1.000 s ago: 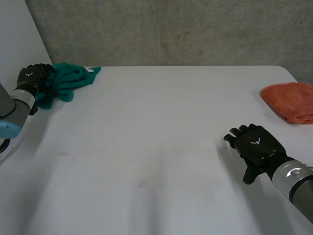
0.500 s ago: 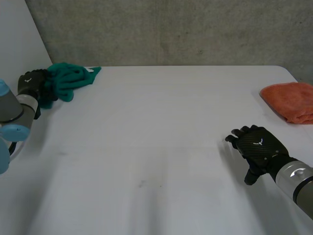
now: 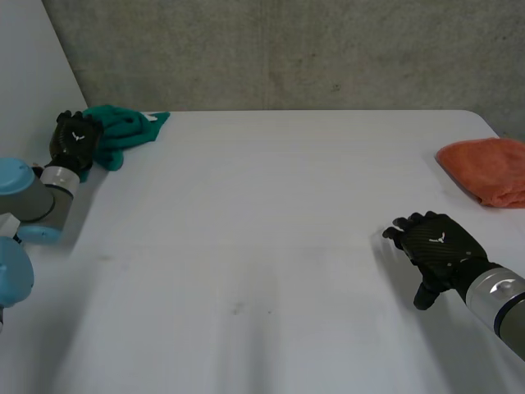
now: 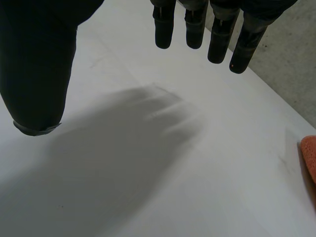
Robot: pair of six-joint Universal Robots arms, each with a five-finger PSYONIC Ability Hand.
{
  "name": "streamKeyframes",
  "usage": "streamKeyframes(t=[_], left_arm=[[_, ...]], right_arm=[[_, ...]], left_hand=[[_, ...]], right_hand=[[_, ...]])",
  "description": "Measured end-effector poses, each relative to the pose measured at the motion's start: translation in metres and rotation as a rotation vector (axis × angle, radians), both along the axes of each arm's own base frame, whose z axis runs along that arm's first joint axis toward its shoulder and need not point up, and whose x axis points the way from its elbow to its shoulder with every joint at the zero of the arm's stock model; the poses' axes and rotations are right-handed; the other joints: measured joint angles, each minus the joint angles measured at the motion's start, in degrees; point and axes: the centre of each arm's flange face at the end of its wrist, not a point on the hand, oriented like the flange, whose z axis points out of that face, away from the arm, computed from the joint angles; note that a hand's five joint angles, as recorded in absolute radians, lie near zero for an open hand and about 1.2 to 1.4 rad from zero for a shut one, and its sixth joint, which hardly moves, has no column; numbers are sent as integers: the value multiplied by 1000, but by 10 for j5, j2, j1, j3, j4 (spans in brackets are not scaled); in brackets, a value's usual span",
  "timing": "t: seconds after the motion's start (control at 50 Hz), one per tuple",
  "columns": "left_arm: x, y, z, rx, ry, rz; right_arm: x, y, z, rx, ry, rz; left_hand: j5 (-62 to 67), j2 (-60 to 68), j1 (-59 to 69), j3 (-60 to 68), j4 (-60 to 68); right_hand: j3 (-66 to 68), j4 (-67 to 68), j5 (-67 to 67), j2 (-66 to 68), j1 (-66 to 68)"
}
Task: Fold the laundry.
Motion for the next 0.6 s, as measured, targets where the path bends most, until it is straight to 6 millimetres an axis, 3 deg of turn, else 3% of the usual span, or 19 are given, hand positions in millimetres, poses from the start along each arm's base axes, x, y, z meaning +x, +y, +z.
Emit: streamKeyframes(t=[0.12,0.2,0.24,0.34,0.36,0.38,0.4,0.42,0.44,0.5,0.52,0.6], left_arm=[[1,-1,-4,-18,-20,-2],[2,-2,-5,-25,-22,-2],[2,-2,-5,-29,-21,-1],[2,0,-6,-19,-16,7],[2,2,-5,-13,-14,11],[2,3,-2,-8,-12,17],[2,4,-1,-4,-10,21],[2,6,3,1,-7,31],[3,8,6,7,-3,42],[3,13,15,16,6,68],[3,17,22,21,13,86],[-1,30,39,41,36,106]], right_arm=[[0,0,-2,9,1,1],[0,0,-3,10,1,1],[0,0,-3,10,1,1],[0,0,-3,13,1,1],[0,0,-4,13,1,2],[0,0,-4,13,1,1],[0,0,-4,14,1,2],[0,0,-4,14,1,2],[0,0,-4,14,1,2],[1,0,-4,14,1,3],[1,0,-4,14,0,3],[1,0,-3,15,-1,5]], left_hand=[[1,2,0,1,0],[128,132,148,131,128],[282,292,307,284,283],[317,331,320,330,332],[294,294,288,293,291],[178,164,156,177,173],[178,164,156,177,173],[-3,-5,-52,-1,-8],[-54,-63,-101,-50,-58],[-129,-133,-159,-122,-132],[-204,-207,-217,-202,-210],[-215,-225,-226,-220,-229]], right_hand=[[0,0,0,0,0],[0,0,0,0,0],[0,0,0,0,0],[0,0,0,0,0],[0,0,0,0,0],[0,0,0,0,0],[0,0,0,0,0],[0,0,0,0,0],[0,0,0,0,0],[0,0,0,0,0],[0,0,0,0,0],[0,0,0,0,0]])
